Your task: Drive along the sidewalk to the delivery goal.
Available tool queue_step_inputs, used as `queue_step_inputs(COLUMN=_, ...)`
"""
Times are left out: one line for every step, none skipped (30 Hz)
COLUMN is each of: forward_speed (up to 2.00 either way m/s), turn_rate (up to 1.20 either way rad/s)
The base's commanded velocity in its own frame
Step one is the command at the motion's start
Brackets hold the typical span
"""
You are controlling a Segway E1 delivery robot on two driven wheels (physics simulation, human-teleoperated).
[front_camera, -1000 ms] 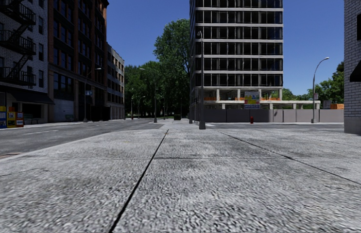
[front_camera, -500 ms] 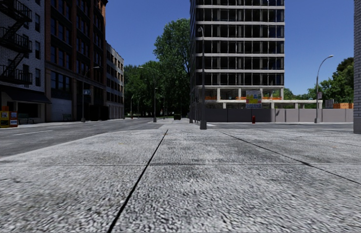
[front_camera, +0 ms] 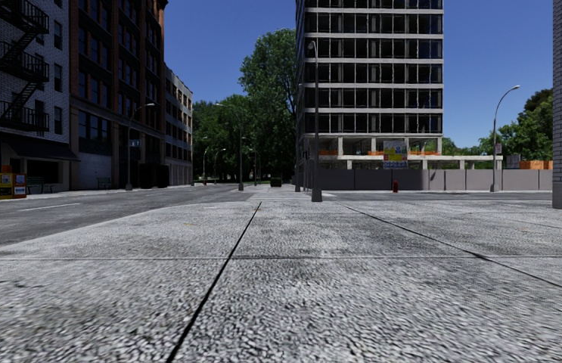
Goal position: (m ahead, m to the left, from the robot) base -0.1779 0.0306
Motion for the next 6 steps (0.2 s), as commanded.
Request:
queue_step_inputs(forward_speed=0.00, turn_rate=0.00)
queue_step_inputs(forward_speed=0.00, turn_rate=0.00)
queue_step_inputs(forward_speed=0.00, turn_rate=0.00)
queue_step_inputs(forward_speed=0.00, turn_rate=0.00)
queue_step_inputs(forward_speed=0.00, turn_rate=0.00)
queue_step_inputs(forward_speed=0.00, turn_rate=0.00)
